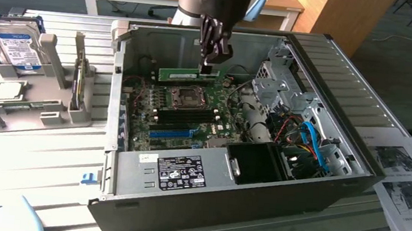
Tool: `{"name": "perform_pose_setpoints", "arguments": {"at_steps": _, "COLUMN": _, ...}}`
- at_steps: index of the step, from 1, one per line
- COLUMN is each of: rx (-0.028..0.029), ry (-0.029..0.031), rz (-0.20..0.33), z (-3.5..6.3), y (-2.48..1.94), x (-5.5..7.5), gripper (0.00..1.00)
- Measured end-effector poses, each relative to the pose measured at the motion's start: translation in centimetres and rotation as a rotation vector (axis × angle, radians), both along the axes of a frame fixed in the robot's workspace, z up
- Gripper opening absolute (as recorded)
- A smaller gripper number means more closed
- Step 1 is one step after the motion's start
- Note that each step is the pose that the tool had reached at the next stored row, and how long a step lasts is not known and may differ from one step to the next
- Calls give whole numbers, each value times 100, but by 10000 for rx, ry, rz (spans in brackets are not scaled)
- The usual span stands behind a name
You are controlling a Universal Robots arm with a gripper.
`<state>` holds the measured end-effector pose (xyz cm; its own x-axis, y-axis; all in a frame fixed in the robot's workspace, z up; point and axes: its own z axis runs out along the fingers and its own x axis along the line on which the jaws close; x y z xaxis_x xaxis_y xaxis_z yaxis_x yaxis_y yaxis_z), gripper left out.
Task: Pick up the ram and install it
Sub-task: 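Insert the ram into the slot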
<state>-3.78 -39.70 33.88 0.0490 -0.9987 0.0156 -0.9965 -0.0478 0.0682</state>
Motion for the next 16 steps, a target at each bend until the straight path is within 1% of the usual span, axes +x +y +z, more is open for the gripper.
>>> {"name": "perform_pose_setpoints", "arguments": {"at_steps": 10, "rx": 0, "ry": -24, "rz": 0, "z": -135, "y": -2, "x": 0, "gripper": 11}}
{"name": "perform_pose_setpoints", "arguments": {"at_steps": 16, "rx": -2, "ry": -25, "rz": -30, "z": -146, "y": -2, "x": 0, "gripper": 11}}
